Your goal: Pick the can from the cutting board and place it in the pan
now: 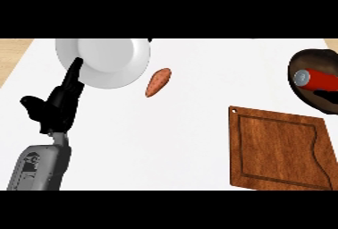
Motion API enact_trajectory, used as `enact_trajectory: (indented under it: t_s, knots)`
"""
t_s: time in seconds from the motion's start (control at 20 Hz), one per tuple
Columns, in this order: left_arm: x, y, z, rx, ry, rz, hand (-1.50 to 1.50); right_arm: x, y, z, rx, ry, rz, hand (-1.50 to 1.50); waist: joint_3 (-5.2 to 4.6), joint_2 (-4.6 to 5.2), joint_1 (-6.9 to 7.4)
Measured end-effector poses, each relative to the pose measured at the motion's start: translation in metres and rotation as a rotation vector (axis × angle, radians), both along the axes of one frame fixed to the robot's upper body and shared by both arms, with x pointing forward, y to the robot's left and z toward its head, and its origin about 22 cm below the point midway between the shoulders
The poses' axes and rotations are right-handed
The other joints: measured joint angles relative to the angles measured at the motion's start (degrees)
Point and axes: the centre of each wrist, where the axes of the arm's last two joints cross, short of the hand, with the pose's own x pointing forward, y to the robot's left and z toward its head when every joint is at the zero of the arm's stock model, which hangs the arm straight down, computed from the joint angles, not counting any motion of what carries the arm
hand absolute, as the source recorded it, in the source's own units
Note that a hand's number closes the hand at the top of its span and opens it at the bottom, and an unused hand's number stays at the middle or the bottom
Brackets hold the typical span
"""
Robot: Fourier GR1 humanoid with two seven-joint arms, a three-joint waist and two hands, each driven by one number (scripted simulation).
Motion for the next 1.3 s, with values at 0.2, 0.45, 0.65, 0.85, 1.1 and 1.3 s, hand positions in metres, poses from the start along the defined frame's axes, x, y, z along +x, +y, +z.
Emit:
enact_trajectory:
  t_s: [0.2,0.45,0.65,0.85,1.1,1.3]
  knots:
    - [-0.001,0.004,-0.001,0.000,0.007,0.019,0.00,-0.016,-0.017,-0.004,0.117,-0.098,0.003,-1.50,-0.09,-0.44,-1.12]
    - [-0.006,0.015,-0.001,0.000,0.018,0.037,0.00,-0.049,-0.046,-0.011,0.253,-0.151,0.094,-1.50,-0.23,-1.03,-2.26]
    - [-0.011,0.017,-0.003,0.003,0.026,0.059,0.00,-0.080,-0.070,-0.013,0.309,-0.191,0.162,-1.50,-0.36,-1.50,-3.14]
    - [-0.009,0.021,-0.006,0.005,0.033,0.071,0.00,-0.109,-0.089,-0.012,0.304,-0.179,0.166,-1.50,-0.51,-1.86,-4.07]
    - [-0.014,0.025,-0.009,0.005,0.038,0.074,0.00,-0.133,-0.106,-0.005,0.300,-0.159,0.148,-1.50,-0.62,-2.13,-4.56]
    - [-0.014,0.028,-0.012,0.008,0.037,0.079,0.00,-0.145,-0.107,-0.009,0.279,-0.126,0.146,-1.50,-0.64,-2.16,-4.62]
